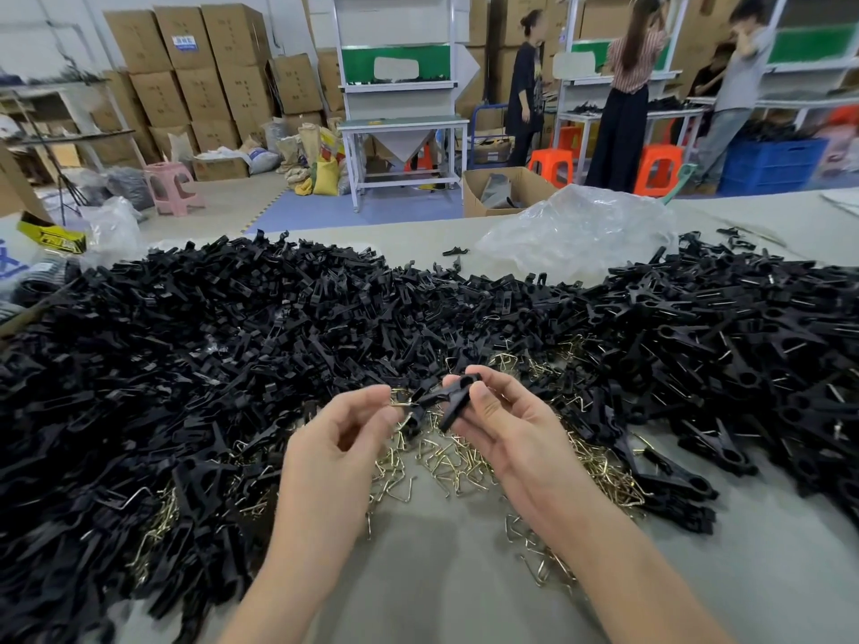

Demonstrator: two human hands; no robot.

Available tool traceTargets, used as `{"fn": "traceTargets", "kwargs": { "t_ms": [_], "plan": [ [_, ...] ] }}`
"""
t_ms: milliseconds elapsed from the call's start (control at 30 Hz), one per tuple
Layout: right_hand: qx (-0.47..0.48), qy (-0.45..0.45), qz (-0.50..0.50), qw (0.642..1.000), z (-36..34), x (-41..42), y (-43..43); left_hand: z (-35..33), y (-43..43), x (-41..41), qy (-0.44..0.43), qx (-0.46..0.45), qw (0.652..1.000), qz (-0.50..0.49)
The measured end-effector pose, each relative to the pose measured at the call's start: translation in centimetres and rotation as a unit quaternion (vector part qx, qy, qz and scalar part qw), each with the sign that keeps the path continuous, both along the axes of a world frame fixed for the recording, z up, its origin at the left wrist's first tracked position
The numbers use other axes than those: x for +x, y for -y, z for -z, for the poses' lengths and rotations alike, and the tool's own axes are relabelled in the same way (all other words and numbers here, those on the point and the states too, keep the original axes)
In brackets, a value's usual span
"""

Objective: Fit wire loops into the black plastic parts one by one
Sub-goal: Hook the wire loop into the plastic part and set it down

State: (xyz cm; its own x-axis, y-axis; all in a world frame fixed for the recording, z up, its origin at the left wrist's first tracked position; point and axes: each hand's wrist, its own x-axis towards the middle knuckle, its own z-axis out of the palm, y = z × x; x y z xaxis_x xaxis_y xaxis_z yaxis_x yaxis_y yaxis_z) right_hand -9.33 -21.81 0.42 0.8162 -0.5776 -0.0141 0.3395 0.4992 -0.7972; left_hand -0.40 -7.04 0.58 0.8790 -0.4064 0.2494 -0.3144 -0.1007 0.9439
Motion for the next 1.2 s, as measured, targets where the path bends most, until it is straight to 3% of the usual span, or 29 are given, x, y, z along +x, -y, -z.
{"fn": "traceTargets", "kwargs": {
  "t_ms": [67,133,300,700,1200],
  "plan": [
    [0.026,0.011,-0.012,1.000,0.0,0.1,-0.1,-0.3,0.6,-0.4,-0.134,-0.079,0.987,0.045],
    [0.042,0.018,-0.022,0.999,0.0,0.2,-0.2,-0.4,1.0,-0.8,-0.216,-0.138,0.964,0.074],
    [0.075,0.029,-0.039,0.996,0.0,0.3,-0.4,-0.9,1.2,-1.3,-0.303,-0.226,0.918,0.121],
    [0.113,0.037,-0.080,0.990,0.0,0.2,-0.7,-1.3,1.2,-1.6,-0.352,-0.277,0.884,0.134],
    [0.020,0.040,-0.071,0.996,0.3,0.2,-0.9,-0.6,1.4,-1.5,-0.307,-0.265,0.908,0.109]
  ]
}}
